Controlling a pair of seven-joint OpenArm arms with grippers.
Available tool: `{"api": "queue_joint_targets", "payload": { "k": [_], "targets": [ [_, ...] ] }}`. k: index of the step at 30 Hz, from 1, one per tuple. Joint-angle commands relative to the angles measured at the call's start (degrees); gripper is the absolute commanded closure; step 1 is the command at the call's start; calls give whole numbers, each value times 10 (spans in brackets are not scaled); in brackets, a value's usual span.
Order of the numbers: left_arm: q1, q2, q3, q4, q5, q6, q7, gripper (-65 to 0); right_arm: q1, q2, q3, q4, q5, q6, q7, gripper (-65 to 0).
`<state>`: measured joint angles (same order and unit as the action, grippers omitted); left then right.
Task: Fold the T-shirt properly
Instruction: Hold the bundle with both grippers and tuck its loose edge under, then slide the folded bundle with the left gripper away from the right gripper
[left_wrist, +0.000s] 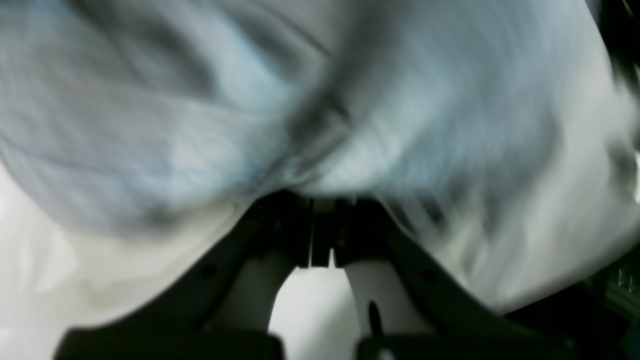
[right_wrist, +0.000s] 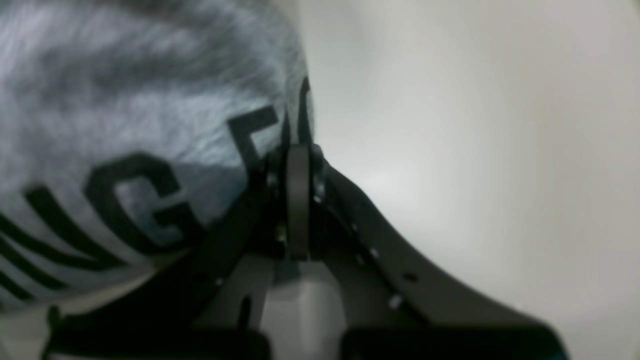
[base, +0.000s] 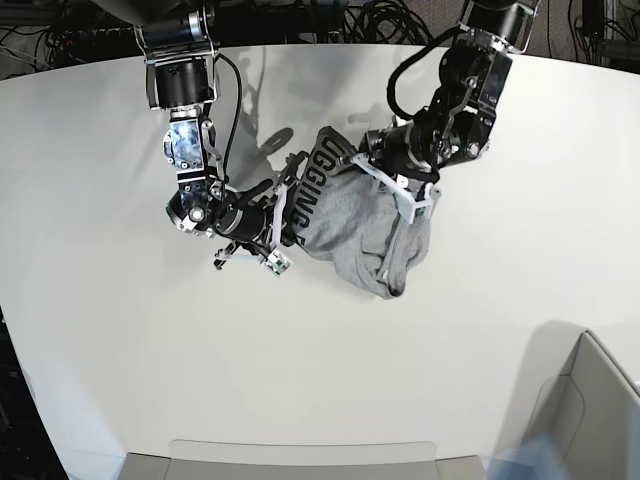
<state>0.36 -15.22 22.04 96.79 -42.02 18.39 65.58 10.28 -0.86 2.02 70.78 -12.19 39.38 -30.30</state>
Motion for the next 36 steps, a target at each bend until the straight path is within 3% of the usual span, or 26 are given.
{"api": "queue_joint_targets", "payload": {
  "k": [1,5,10,13,17,25,27,30,36],
  "targets": [
    [-15,0,-34,-25,-7,-2,-16,0,-5,-3,-11,18,-13,6,-3,0],
    [-28,-19,-102,-45,-7,-4,-21,0,-68,-7,-55,68,-35,6,-3,0],
    [-82,-59,-114,-47,-7,-5,-25,0,-144,-6,-144,130,-36,6,-3,0],
    [-113,-65,-114,-46,-7,-2,-19,0,-168,-8,-153,160,-35,6,-3,0],
    [-117,-66,-152,-20,-8,-2,-10,0,-187,-16,-97,216,-35,6,-3,0],
    [9,-32,-279,151,-9,-4,-47,0,-198,-15,61,314,-25,6,-3,0],
    [32,-30,-266,167,-11,-6,-56,0,-196,-15,104,319,-10,6,-3,0],
    [38,-28,-189,146,-7,-6,-65,0,-194,-15,151,316,13,6,-4,0],
    [34,-29,-80,65,-7,-6,-182,0,-207,-16,167,314,18,6,-7,0]
  ]
}}
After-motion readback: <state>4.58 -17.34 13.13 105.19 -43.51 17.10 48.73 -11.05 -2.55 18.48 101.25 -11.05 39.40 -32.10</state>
